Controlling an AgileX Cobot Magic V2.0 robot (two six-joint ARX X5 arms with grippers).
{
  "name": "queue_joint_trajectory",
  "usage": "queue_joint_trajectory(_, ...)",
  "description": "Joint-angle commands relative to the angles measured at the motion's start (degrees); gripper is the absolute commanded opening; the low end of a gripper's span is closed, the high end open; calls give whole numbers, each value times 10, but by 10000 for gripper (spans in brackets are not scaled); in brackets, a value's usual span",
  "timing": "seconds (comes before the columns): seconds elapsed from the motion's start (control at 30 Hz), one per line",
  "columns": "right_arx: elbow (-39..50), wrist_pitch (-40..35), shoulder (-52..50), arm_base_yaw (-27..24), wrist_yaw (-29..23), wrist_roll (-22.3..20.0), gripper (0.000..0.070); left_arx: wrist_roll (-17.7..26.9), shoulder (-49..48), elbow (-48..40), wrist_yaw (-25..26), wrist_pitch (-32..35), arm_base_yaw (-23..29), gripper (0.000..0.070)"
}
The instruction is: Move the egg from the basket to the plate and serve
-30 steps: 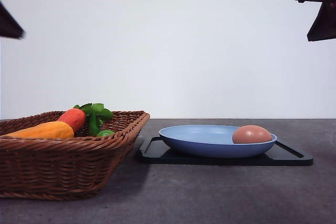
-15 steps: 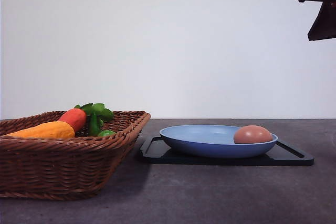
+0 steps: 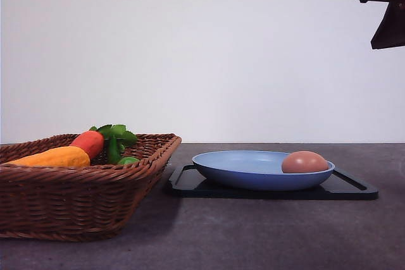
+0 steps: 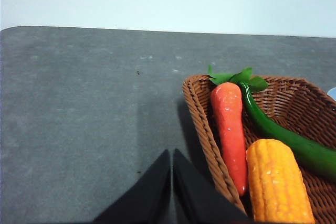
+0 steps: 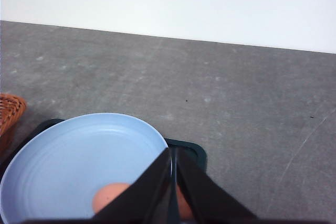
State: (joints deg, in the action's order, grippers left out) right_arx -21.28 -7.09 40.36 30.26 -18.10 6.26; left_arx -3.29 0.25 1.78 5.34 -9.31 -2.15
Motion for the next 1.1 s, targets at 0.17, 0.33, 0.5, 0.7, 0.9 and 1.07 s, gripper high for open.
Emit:
queue_joint_trajectory(0.17, -4, -6, 3, 3, -2, 6, 0, -10, -1, -16, 0, 1, 0, 0)
queue_joint_trajectory(0.33, -4, -6, 3, 3, -2, 6, 0, -10, -1, -16, 0, 1, 0, 0)
queue_joint_trajectory(0.5, -4, -6, 3, 3, -2, 6, 0, -10, -1, -16, 0, 1, 0, 0)
queue_joint_trajectory(0.7, -4, -6, 3, 3, -2, 6, 0, -10, -1, -16, 0, 1, 0, 0)
queue_joint_trajectory(0.9, -3, 8, -17, 2, -4, -1, 0, -10, -1, -16, 0, 1, 0, 0)
queue_joint_trajectory(1.07, 5, 33, -111, -22, -22, -50, 0, -10, -1, -16, 0, 1, 0, 0)
